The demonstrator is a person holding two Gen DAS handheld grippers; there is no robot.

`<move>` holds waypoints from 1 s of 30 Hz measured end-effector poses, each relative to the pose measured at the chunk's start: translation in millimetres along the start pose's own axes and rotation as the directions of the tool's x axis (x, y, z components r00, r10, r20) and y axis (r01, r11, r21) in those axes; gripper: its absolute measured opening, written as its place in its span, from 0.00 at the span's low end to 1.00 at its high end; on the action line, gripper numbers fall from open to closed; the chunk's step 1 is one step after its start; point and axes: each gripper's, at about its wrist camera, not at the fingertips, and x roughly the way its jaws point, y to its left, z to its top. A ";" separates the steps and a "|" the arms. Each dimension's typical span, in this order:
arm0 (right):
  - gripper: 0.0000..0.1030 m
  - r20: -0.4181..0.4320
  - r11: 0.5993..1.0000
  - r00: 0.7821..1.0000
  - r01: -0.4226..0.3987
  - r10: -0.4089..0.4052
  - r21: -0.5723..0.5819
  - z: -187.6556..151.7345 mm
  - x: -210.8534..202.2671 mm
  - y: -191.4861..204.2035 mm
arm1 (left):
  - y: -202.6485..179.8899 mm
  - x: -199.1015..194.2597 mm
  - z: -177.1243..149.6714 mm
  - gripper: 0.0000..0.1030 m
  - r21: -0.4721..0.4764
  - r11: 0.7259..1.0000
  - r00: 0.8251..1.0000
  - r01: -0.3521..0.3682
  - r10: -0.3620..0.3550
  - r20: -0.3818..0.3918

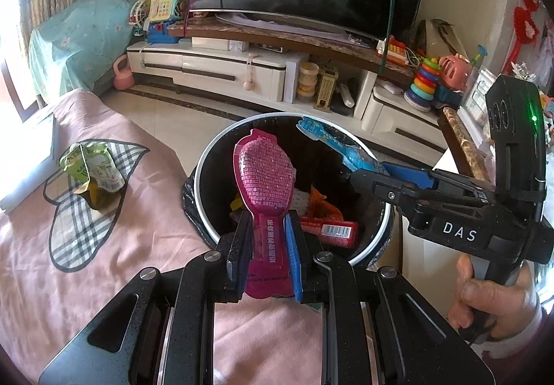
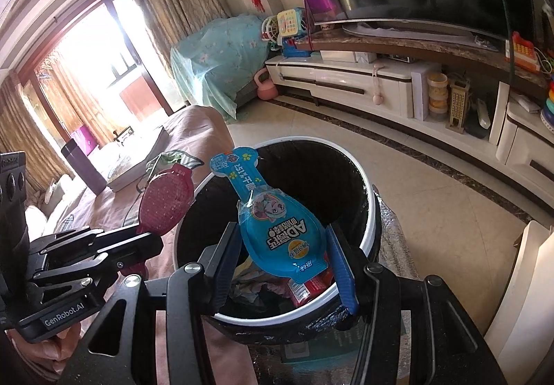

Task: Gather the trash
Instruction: 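Carry the pink brush and blue lollipop toy over the bin, then open both tools over the bin to drop the brush and toy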

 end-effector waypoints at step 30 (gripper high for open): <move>0.50 -0.036 1.000 0.999 0.014 -0.014 0.022 12.6 15.8 -5.3 | 3.5 20.5 9.1 0.17 0.001 1.000 0.999 -0.016 0.016 -0.042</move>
